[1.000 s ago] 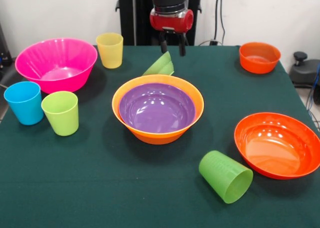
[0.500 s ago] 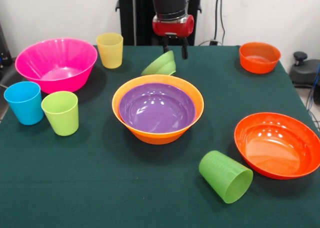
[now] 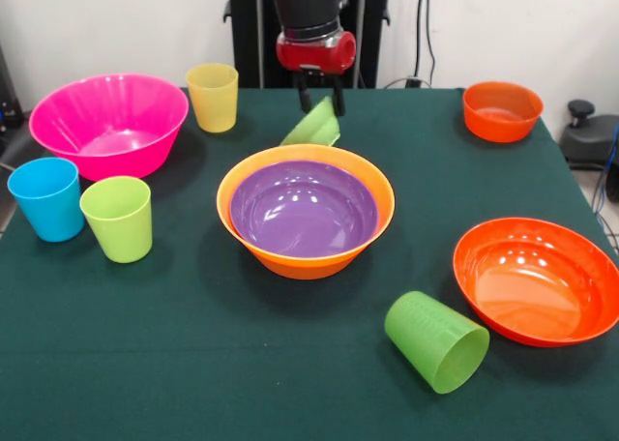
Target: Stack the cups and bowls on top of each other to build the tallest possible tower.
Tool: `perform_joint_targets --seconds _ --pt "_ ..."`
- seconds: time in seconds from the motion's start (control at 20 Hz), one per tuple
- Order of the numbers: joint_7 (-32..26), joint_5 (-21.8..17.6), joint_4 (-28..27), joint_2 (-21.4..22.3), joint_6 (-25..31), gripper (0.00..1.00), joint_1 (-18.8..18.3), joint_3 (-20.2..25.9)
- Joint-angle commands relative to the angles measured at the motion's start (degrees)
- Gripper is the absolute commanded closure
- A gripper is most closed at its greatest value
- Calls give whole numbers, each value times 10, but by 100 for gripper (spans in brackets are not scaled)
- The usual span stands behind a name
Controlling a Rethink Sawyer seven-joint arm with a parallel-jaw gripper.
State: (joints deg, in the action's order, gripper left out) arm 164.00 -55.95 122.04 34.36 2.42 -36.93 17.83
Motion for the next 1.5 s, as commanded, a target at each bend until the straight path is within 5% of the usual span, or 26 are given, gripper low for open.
perform_joint_targets --seconds 0.05,0.55,0.6,1.25,1.35,1.5 --pt "-67 -12 -19 6 35 0 -13 49" --pt "-53 -4 -18 31 36 0 1 44" --pt "-50 -4 -18 32 33 100 3 42" --pt "-60 20 -7 39 59 100 -13 71" --pt "-86 59 25 74 96 100 -41 118" --pt "-141 170 73 166 190 100 -67 201"
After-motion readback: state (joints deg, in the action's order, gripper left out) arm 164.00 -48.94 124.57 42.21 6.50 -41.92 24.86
